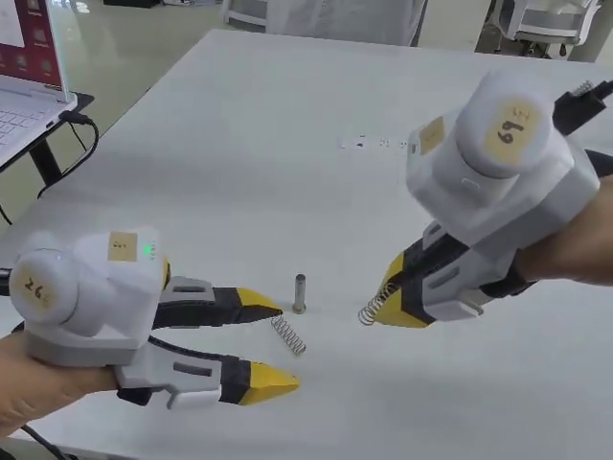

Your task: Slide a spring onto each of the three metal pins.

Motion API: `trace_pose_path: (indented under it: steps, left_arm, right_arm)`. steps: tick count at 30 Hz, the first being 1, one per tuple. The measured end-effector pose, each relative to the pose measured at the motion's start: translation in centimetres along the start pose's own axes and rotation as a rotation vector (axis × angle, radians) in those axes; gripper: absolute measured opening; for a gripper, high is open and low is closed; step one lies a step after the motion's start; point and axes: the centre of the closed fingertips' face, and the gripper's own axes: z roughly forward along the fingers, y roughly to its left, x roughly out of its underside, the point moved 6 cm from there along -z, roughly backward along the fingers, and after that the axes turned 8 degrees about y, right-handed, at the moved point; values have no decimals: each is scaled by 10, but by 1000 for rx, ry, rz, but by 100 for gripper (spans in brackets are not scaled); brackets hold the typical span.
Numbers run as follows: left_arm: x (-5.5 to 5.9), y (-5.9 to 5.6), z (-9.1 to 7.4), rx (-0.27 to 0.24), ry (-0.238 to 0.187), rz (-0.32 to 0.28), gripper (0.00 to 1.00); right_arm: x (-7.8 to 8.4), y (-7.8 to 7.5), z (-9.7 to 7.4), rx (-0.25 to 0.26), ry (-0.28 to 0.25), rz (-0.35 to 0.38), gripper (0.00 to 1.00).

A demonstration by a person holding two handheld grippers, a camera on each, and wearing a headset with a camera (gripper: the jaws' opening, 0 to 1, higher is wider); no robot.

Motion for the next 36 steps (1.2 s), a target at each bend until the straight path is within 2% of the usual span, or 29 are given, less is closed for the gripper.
trace_pose_path:
  steps: [9,16,29,36]
  left_arm:
    - [9,8,-5,-44,-2,-40,48]
    - [14,8,-7,-63,-4,-69,55]
    - [16,7,-9,-84,-9,-86,59]
    - [17,6,-9,-89,-12,-93,61]
  right_arm:
    - [19,-24,-6,43,25,63,8]
    - [32,-42,0,93,90,95,8]
    - [36,-69,12,107,162,87,8]
    - [31,-80,20,87,183,70,8]
